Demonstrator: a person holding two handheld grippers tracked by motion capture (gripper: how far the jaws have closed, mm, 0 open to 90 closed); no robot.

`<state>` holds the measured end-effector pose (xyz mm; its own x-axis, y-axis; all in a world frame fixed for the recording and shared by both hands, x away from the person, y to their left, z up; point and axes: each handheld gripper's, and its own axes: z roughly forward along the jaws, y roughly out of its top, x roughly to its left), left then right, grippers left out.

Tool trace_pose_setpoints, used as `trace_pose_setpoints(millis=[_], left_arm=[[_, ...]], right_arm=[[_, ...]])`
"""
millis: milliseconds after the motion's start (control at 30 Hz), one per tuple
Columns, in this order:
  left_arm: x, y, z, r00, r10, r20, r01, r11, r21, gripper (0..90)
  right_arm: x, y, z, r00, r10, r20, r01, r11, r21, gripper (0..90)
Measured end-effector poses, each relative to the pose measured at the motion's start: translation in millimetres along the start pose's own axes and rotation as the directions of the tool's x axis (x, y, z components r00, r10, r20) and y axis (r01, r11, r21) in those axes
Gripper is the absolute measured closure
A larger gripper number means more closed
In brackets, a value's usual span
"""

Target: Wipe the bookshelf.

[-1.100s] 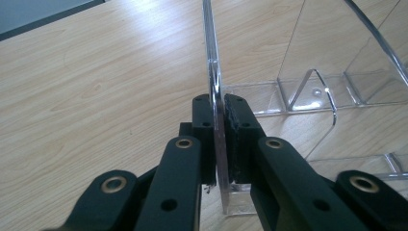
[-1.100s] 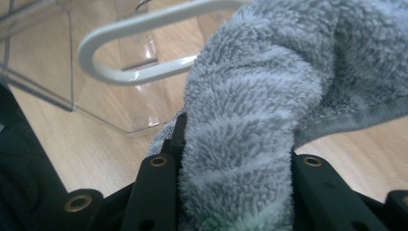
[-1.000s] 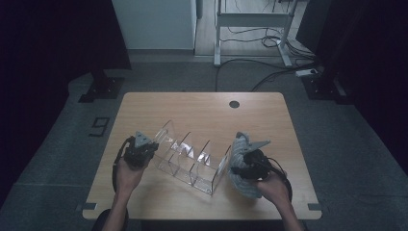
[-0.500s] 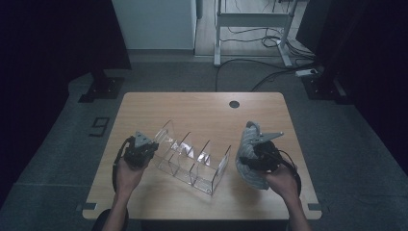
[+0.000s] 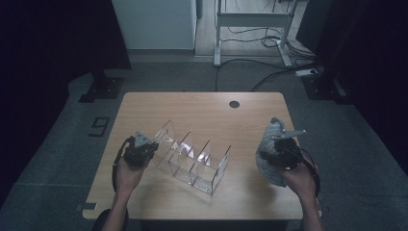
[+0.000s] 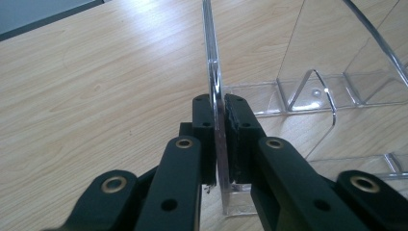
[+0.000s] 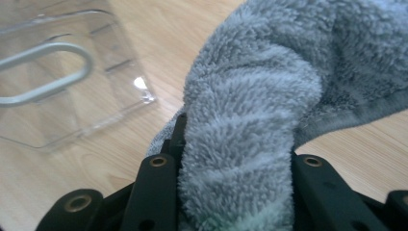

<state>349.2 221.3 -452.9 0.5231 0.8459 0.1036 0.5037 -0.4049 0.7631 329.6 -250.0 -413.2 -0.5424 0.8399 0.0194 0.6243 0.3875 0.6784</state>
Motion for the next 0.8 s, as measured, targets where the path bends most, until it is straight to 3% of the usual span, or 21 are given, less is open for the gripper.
trace_pose_setpoints(millis=[233, 367, 600, 800], left_arm=[[0.0, 0.0, 0.0, 1.0, 0.002, -0.001, -0.002, 1.0, -0.001, 84.2], [0.0, 0.0, 0.0, 1.0, 0.004, -0.001, -0.004, 1.0, 0.0, 84.1], [-0.1, 0.2, 0.0, 1.0, 0.006, -0.002, -0.006, 1.0, 0.001, 83.9], [0.0, 0.2, 0.0, 1.0, 0.007, -0.001, -0.007, 1.0, 0.001, 83.8]], right_arm=[[-16.3, -7.8, -9.2, 0.9977, 0.034, 0.058, -0.034, 0.999, 0.003, 65.1], [-22.1, -13.2, -3.8, 0.9963, 0.046, 0.072, -0.048, 0.998, 0.029, 65.0], [-32.4, -30.1, 28.5, 0.9968, 0.059, 0.054, -0.065, 0.991, 0.117, 64.6], [-37.6, -46.3, 58.2, 0.9971, 0.06, 0.048, -0.068, 0.976, 0.205, 63.9]])
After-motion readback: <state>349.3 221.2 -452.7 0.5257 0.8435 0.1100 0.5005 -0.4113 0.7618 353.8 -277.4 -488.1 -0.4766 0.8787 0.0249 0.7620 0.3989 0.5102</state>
